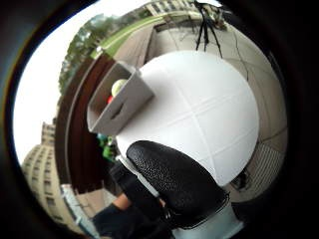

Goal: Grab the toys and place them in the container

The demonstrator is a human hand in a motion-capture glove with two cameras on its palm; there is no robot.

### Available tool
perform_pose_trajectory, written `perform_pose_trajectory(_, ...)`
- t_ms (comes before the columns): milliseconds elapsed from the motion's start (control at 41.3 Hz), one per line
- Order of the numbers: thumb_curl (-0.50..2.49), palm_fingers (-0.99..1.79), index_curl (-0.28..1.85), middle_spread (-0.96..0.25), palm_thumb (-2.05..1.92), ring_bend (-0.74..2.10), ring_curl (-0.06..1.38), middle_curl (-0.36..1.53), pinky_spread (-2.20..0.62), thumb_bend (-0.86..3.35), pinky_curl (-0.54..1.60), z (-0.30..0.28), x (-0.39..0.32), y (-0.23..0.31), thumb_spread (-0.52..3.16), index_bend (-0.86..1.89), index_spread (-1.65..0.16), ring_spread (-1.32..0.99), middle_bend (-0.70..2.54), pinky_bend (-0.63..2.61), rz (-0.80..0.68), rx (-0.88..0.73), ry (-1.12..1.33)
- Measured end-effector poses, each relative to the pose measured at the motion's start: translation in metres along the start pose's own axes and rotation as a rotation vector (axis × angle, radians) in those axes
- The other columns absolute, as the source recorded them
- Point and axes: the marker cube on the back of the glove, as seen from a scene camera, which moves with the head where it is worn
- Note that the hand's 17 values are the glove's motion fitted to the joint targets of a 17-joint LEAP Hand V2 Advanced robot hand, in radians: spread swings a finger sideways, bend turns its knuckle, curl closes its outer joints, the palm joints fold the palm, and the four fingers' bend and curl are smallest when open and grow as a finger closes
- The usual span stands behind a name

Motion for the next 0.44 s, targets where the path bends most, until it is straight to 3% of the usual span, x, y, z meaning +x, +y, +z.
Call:
perform_pose_trajectory(145,0.13,-0.07,0.35,-0.08,-0.16,0.26,0.20,0.43,-0.15,-0.11,0.26,0.012,0.013,-0.001,1.05,0.18,-0.24,-0.26,0.18,0.65,-0.134,0.016,-0.025)
perform_pose_trajectory(436,0.11,-0.06,0.36,-0.08,-0.16,0.22,0.22,0.42,-0.15,-0.11,0.27,0.025,0.021,0.008,1.05,0.17,-0.22,-0.27,0.17,0.58,-0.117,0.014,-0.033)
